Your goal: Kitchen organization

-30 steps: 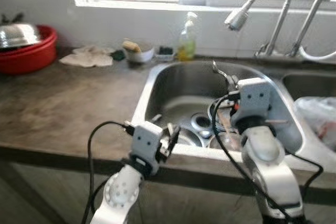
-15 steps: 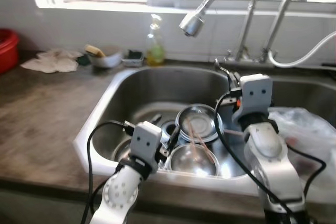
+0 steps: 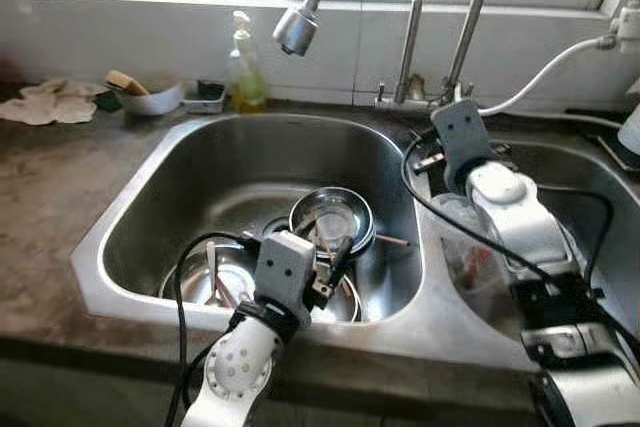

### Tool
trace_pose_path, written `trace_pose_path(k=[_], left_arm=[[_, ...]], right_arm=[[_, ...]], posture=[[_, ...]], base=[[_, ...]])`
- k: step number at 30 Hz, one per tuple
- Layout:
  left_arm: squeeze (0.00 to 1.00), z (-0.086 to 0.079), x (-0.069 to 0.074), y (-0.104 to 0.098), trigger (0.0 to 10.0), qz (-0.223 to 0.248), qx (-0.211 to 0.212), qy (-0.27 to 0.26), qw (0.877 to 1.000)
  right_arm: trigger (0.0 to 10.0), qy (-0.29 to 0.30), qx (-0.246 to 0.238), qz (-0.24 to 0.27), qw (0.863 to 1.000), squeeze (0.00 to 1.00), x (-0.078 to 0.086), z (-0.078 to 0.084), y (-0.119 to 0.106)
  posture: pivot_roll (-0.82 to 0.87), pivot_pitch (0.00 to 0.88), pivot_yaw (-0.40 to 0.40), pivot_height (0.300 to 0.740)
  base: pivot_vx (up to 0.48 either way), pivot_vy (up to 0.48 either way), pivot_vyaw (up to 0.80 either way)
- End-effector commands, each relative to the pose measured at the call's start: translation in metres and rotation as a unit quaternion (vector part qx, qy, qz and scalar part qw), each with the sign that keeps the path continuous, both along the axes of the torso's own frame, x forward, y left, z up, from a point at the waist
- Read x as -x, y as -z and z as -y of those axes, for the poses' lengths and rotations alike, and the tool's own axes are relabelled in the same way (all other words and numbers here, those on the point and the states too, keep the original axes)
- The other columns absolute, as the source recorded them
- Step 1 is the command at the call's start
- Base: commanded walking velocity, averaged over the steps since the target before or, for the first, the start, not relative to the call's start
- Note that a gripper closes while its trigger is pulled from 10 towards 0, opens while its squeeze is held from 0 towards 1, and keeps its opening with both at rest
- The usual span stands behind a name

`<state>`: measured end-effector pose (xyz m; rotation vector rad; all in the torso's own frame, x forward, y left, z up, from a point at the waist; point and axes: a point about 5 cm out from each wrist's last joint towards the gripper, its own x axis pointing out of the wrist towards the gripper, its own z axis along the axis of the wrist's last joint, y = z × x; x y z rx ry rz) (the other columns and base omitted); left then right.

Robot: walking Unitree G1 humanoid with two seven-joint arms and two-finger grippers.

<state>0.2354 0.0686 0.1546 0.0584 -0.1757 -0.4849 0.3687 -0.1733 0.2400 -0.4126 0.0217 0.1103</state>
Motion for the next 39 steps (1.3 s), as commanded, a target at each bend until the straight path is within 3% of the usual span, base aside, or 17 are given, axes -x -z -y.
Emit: trace_pose_path(k=[1,6,20,29,31,32,39], left_arm=[[0.00,-0.003,0.000,-0.002,10.0,-0.002,-0.001,-0.014,1.000],[0.00,-0.004,0.001,-0.002,10.0,-0.002,-0.002,-0.013,1.000],[0.00,-0.004,-0.001,-0.003,10.0,0.000,-0.008,-0.019,1.000],[0.00,-0.003,-0.001,-0.003,10.0,-0.002,-0.008,-0.019,1.000],[0.00,-0.004,-0.001,-0.003,10.0,-0.002,-0.008,-0.019,1.000],[0.00,-0.004,0.000,-0.002,10.0,-0.004,-0.009,-0.019,1.000],[0.00,-0.003,0.000,-0.002,10.0,-0.003,-0.008,-0.019,1.000]], right_arm=[[10.0,-0.007,-0.025,0.005,1.000,0.00,-0.002,-0.001,-0.003],[10.0,-0.019,-0.038,0.006,0.999,0.00,0.000,-0.005,-0.002],[10.0,-0.019,-0.040,-0.010,0.999,0.00,0.002,-0.007,0.009],[10.0,-0.049,0.000,-0.078,0.996,0.00,0.004,-0.014,0.030],[10.0,-0.055,0.003,-0.084,0.995,0.05,0.004,-0.015,0.031],[10.0,-0.063,0.007,-0.091,0.994,1.00,0.004,-0.016,0.033],[10.0,-0.065,-0.008,-0.073,0.995,1.00,0.004,-0.019,0.027]], posture=[[0.17,0.068,-0.049,0.740],[0.17,0.063,-0.048,0.740],[0.17,0.078,-0.047,0.740],[0.17,0.084,-0.047,0.740],[0.17,0.087,-0.047,0.740],[0.17,0.087,-0.047,0.740],[0.17,0.087,-0.047,0.740]], base=[[0.000,0.442,0.00],[0.000,0.442,0.00],[0.000,0.000,0.00],[0.000,0.000,0.00],[0.000,0.000,0.00],[0.000,0.000,0.00],[0.000,0.000,0.00]])
